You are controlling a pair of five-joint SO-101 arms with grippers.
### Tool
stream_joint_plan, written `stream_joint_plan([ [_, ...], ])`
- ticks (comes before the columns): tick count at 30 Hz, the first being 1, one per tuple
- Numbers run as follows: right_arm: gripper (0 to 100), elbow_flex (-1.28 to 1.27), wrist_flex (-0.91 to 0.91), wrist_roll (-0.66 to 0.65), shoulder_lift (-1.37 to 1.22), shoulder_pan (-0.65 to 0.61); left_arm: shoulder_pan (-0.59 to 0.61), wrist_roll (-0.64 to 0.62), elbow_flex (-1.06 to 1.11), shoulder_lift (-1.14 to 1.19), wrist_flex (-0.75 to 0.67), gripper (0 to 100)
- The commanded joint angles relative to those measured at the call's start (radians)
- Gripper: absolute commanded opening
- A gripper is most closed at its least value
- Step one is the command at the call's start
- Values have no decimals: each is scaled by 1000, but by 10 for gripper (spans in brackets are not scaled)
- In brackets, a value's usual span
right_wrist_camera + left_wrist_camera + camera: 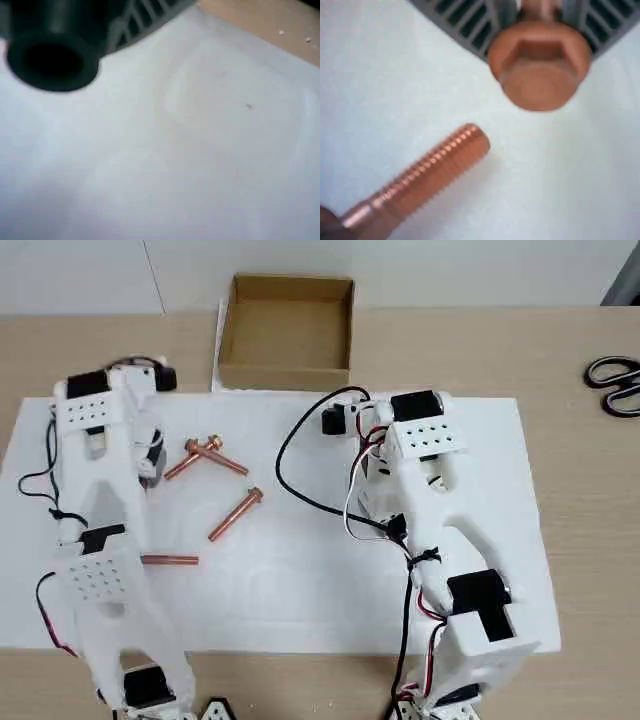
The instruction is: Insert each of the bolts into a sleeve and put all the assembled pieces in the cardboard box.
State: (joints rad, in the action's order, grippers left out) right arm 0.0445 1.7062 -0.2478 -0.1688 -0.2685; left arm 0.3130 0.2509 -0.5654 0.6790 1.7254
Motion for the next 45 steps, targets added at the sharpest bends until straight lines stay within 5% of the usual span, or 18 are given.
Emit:
stream_joint_plan([
  [1,4,81,22,0,15,21,8,-17,-28,-163,29,6],
  [13,4,106,21,0,516,21,11,-17,237,-829,28,6],
  [21,4,-95,16,2,912,25,5,-64,472,-1244,2,6],
  [30,4,-486,-173,14,1199,19,-118,-311,823,-1571,-272,6],
  [36,4,-720,-364,267,1458,-47,-273,-566,1036,-1668,-474,6],
  [40,4,-947,-530,353,1658,-91,-368,-621,1153,-1722,-609,6],
  [45,4,-1188,-693,310,1857,-134,-486,-623,1248,-1783,-718,6],
])
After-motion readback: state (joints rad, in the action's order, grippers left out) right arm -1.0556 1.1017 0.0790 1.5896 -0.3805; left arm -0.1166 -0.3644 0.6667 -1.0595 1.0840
